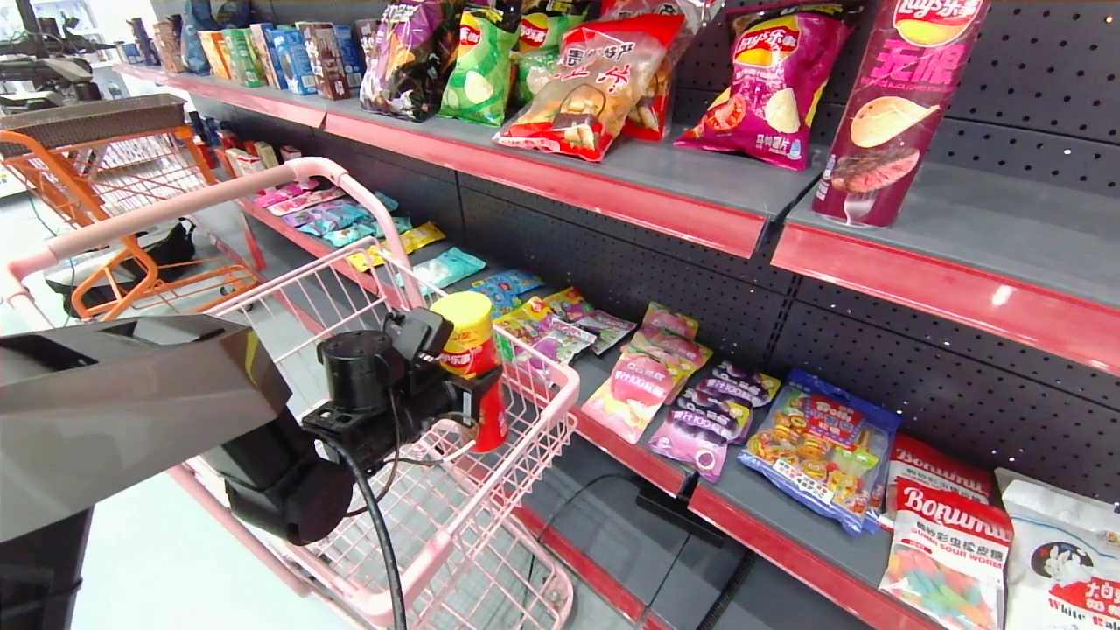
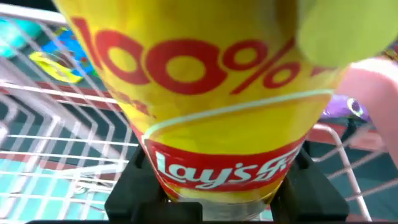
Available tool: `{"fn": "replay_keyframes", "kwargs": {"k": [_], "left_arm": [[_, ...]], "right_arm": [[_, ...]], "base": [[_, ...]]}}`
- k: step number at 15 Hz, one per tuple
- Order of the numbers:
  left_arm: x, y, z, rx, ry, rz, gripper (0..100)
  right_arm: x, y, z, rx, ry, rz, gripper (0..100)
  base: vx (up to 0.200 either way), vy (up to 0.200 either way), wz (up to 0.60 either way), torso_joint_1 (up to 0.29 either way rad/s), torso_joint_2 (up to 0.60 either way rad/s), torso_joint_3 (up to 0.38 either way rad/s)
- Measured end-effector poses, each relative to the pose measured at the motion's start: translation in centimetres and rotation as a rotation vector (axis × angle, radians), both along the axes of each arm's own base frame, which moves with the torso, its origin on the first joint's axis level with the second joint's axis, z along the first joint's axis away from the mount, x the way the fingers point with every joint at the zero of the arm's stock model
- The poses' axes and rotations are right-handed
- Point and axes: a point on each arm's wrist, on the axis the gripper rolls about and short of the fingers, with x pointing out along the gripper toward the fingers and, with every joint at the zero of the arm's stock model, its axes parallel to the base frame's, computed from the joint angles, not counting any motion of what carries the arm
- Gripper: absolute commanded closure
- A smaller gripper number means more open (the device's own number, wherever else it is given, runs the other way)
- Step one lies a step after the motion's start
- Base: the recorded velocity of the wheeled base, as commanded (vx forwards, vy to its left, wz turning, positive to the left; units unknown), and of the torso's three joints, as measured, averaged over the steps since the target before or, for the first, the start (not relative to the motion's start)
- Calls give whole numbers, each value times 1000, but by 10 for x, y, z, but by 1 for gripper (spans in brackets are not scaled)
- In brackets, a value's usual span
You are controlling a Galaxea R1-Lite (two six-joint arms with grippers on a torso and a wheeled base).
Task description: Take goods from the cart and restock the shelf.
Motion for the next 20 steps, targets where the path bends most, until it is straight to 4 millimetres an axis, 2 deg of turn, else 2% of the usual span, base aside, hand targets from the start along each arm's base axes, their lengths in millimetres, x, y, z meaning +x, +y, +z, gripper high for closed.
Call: {"fn": "replay_keyframes", "kwargs": {"k": [3, 6, 9, 10, 12, 14, 16, 17, 20], "left_arm": [[-8, 7, 35, 4, 9, 30, 100], [-30, 25, 99, -4, 17, 65, 100], [-76, 50, 168, -28, -47, 116, 100], [-97, 61, 188, -33, -69, 149, 100], [-143, 81, 215, -36, -92, 205, 100], [-198, 100, 230, -32, -91, 251, 100], [-256, 115, 230, -27, -82, 276, 100], [-283, 121, 227, -30, -93, 285, 100], [-341, 133, 203, -45, -143, 299, 100]], "right_arm": [[0, 0, 0, 1, 0, -1, 0], [0, 0, 0, 1, 0, -1, 0], [0, 0, 0, 1, 0, -2, 0], [0, 0, 0, 1, 0, -2, 0], [0, 0, 0, 1, 0, -3, 0], [0, 0, 0, 1, 0, -3, 0], [0, 0, 0, 1, 0, -3, 0], [0, 0, 0, 1, 0, -3, 0], [0, 0, 0, 1, 0, -3, 0]], "base": [[0, 0, 0, 0, 0, 0], [0, 0, 0, 0, 0, 0], [0, 0, 0, 0, 0, 0], [0, 0, 0, 0, 0, 0], [0, 0, 0, 0, 0, 0], [0, 0, 0, 0, 0, 0], [0, 0, 0, 0, 0, 0], [0, 0, 0, 0, 0, 0], [0, 0, 0, 0, 0, 0]]}}
